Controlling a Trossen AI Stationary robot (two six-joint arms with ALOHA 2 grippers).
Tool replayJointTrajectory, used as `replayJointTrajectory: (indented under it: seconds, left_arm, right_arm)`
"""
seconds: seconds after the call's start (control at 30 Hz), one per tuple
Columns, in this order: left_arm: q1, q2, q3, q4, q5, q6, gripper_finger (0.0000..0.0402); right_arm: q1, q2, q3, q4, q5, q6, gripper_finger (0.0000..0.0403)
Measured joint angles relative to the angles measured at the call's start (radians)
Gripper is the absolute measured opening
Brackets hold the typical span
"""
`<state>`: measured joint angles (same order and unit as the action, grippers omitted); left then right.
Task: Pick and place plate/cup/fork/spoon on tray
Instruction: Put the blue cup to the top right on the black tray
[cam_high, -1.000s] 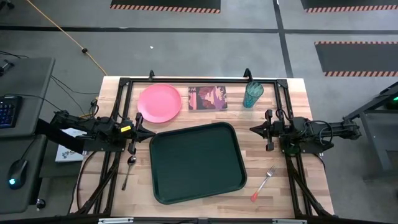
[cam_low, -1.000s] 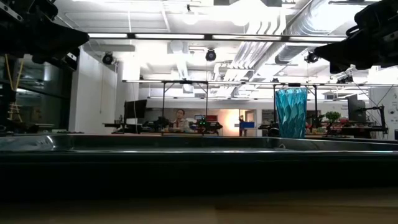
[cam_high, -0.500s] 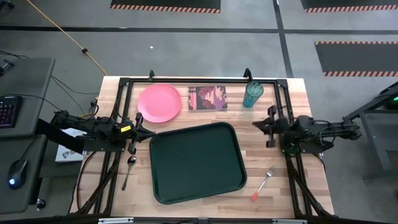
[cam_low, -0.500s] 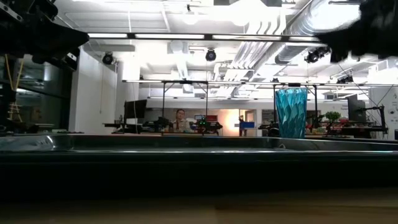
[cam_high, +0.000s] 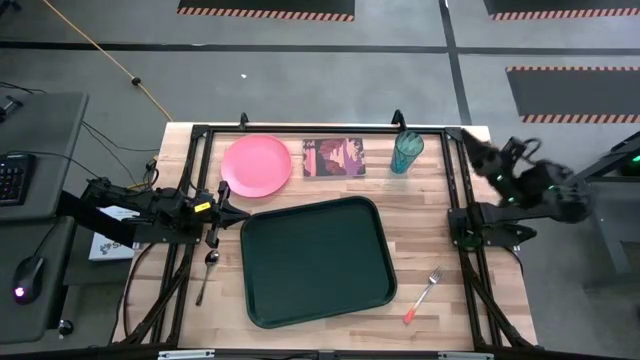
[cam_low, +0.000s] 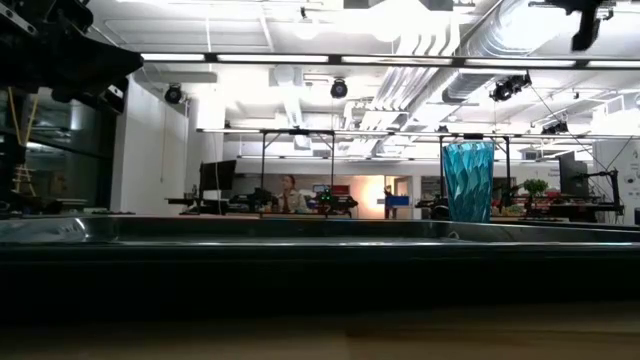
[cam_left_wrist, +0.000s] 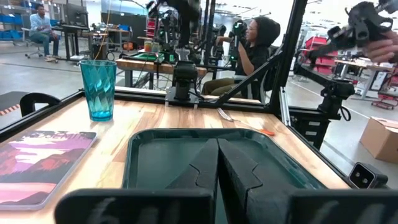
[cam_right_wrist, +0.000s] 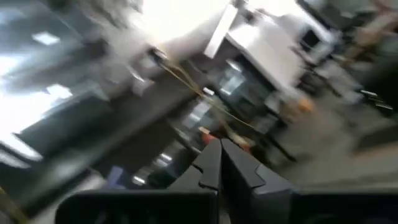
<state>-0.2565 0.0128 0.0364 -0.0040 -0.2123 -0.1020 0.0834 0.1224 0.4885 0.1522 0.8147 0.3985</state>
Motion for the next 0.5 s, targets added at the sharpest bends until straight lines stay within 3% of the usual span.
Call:
replayJointTrajectory:
  seconds: [0.1, 0.23, 0.37, 0.5]
  left_arm:
    - [0.0, 0.0, 0.0, 0.0, 0.0, 0.0, 0.0]
    - [0.0, 0.0, 0.0, 0.0, 0.0, 0.0, 0.0]
    - [0.0, 0.0, 0.0, 0.0, 0.0, 0.0, 0.0]
    - [0.0, 0.0, 0.0, 0.0, 0.0, 0.0, 0.0]
  right_arm:
    - [0.0, 0.118, 0.216, -0.392, 0.062, 0.052, 0.0]
    - [0.0, 0.275, 0.405, -0.728, 0.139, 0.22, 0.0]
    - [-0.008, 0.417, 0.464, -1.026, 0.205, 0.523, 0.0013]
    - [-0.066, 0.517, 0.462, -1.197, 0.139, 0.742, 0.0067]
